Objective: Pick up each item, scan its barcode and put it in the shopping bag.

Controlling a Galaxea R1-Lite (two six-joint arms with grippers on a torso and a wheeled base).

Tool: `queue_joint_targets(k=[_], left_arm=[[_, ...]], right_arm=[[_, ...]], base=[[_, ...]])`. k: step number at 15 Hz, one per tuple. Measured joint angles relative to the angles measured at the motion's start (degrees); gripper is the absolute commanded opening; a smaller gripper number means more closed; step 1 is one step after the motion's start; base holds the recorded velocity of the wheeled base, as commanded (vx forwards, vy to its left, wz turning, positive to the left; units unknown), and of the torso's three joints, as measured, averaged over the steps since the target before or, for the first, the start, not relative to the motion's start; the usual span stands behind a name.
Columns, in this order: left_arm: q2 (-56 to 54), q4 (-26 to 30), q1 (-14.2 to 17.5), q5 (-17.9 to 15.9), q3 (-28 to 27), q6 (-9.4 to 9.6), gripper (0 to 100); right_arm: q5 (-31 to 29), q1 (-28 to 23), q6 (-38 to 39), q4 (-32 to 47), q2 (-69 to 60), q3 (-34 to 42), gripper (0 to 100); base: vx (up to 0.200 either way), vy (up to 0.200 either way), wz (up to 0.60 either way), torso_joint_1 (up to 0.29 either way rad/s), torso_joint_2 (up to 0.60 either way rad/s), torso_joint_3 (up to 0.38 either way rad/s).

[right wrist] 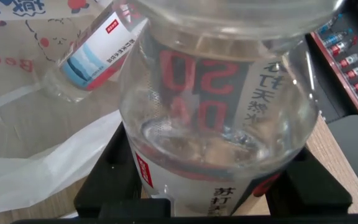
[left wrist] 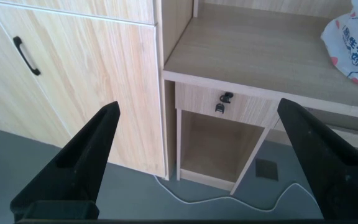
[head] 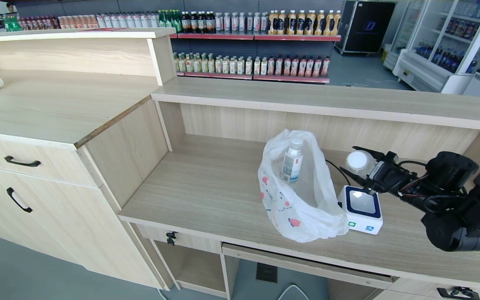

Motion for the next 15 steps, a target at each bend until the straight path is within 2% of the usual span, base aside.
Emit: queue_joint_targets(k=[9, 15], left_arm=[[0.00, 0.00, 0.05, 0.00, 0.00, 0.02, 100], [0.00, 0.00, 0.00, 0.00, 0.00, 0.00, 100]], right_arm=[[0.17, -0.32, -1.56, 0.52, 0.44, 0.41, 0], [5.29, -1.78, -4.44, 4.40, -0.50, 0.66, 0]], base=[[0.000, 0.000, 0.00, 0.000, 0.00, 0.000], [0.000, 0.000, 0.00, 0.000, 0.00, 0.000]])
